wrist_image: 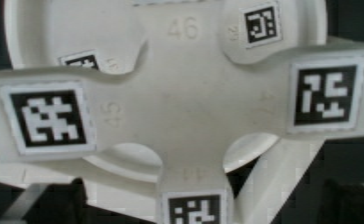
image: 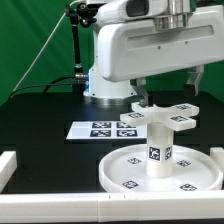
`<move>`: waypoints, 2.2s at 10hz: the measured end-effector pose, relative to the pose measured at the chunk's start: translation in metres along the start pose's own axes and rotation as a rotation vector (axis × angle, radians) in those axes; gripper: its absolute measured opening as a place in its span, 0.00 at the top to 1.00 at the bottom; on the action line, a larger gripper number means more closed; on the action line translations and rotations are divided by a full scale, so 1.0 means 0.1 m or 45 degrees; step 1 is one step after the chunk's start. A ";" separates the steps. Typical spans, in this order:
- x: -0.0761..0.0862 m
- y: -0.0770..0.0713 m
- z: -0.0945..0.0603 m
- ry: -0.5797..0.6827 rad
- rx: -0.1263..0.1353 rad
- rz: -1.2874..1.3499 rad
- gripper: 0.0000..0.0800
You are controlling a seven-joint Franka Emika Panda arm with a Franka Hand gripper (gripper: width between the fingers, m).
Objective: Assemble round table
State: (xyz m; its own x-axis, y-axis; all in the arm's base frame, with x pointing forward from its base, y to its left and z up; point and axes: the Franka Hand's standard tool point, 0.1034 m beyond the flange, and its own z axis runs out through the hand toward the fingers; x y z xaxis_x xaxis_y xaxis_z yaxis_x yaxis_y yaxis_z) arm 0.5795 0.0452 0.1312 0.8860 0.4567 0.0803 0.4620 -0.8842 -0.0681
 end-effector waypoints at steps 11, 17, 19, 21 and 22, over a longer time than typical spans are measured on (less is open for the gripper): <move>-0.16 0.05 0.09 -0.085 -0.002 -0.883 0.19; -0.20 0.02 0.27 -0.139 0.005 -0.953 0.19; -0.21 0.02 0.28 -0.141 0.005 -0.942 0.19; -0.21 0.03 0.28 -0.141 0.005 -0.940 0.20; -0.21 0.03 0.28 -0.141 0.004 -0.920 0.41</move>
Offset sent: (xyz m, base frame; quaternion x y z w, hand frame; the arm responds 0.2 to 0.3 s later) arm -0.0163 0.0070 -0.0053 0.0356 0.0019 -0.2804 0.9592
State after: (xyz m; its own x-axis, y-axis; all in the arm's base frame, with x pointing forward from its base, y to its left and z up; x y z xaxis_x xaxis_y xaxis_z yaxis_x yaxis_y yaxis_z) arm 0.5631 0.0354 0.1017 0.3589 0.9333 0.0054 0.9327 -0.3585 -0.0386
